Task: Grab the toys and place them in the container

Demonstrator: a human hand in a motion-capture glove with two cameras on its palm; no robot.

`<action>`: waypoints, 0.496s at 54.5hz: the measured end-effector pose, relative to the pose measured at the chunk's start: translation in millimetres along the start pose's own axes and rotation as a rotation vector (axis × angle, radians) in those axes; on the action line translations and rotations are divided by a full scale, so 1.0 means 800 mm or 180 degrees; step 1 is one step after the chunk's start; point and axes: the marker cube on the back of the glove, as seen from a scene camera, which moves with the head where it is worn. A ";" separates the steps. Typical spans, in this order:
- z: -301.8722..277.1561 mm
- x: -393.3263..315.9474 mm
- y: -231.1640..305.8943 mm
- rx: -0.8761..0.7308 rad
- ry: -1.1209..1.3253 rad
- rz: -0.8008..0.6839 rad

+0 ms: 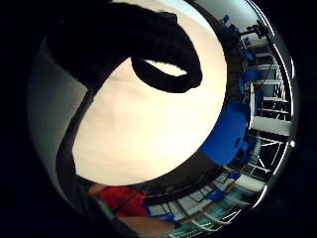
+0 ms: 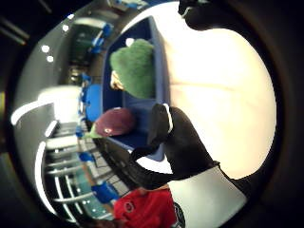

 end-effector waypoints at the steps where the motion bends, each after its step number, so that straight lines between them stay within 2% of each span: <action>1: 0.004 0.005 0.003 0.0000 -0.0006 0.0009; 27: 0.007 0.088 0.050 0.0167 -0.0253 0.0113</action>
